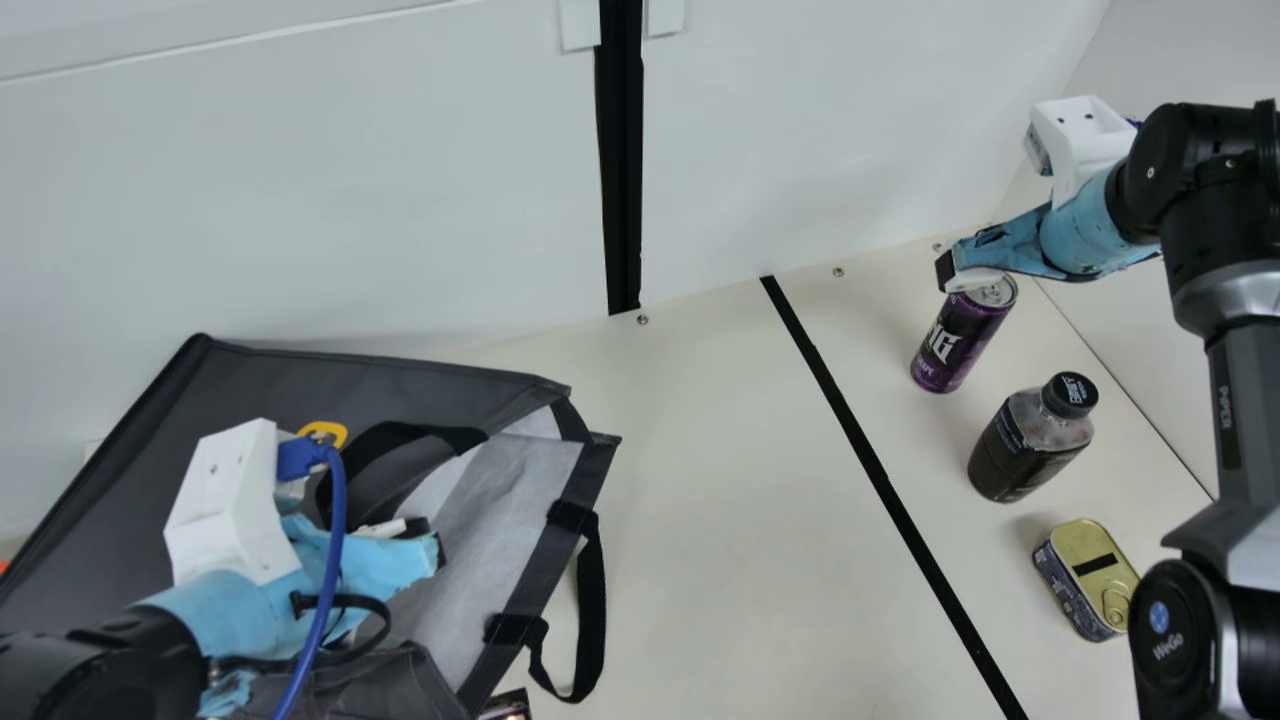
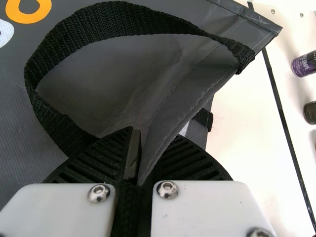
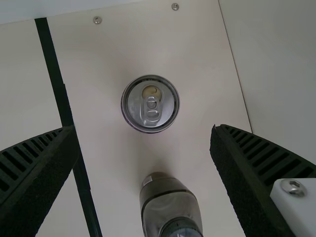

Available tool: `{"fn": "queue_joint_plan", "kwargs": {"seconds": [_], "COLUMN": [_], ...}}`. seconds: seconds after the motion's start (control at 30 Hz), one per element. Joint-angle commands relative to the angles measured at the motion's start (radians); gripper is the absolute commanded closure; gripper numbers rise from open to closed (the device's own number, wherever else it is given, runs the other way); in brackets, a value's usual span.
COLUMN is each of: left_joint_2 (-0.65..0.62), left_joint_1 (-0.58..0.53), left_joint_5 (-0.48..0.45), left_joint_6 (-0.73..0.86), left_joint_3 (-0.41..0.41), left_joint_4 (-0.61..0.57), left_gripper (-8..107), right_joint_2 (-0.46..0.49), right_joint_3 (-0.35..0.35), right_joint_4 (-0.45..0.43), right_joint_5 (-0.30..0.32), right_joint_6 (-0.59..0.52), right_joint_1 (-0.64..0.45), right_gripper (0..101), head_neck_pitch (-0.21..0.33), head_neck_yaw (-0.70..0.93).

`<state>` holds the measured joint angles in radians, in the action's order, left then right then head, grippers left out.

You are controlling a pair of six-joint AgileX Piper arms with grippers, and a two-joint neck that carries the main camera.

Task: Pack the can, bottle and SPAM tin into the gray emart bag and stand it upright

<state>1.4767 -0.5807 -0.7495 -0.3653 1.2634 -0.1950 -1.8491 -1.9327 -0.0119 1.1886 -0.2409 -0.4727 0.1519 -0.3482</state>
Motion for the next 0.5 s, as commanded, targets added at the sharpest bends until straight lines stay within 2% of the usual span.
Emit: {"fn": "queue_joint_plan", "kwargs": {"seconds": [0.0, 0.47], "left_joint_2": [0.0, 0.0], "left_joint_1": [0.0, 0.0], "left_joint_5": [0.0, 0.0], "left_joint_6": [0.0, 0.0], "left_joint_3": [0.0, 0.0], "left_joint_4": [0.0, 0.0], "left_gripper": [107, 107], "right_joint_2": [-0.018, -0.156], "right_joint_3": [-0.011, -0.109], "right_joint_4": [0.005, 0.027], "right_joint_5": [0.001, 0.011], "right_joint_6": [0.004, 0.012], "right_joint_1": [-0.004, -0.024], "right_gripper": [6, 6], "head_neck_pitch": [0.023, 0.023], "head_neck_yaw": [-0.001, -0.001]}}
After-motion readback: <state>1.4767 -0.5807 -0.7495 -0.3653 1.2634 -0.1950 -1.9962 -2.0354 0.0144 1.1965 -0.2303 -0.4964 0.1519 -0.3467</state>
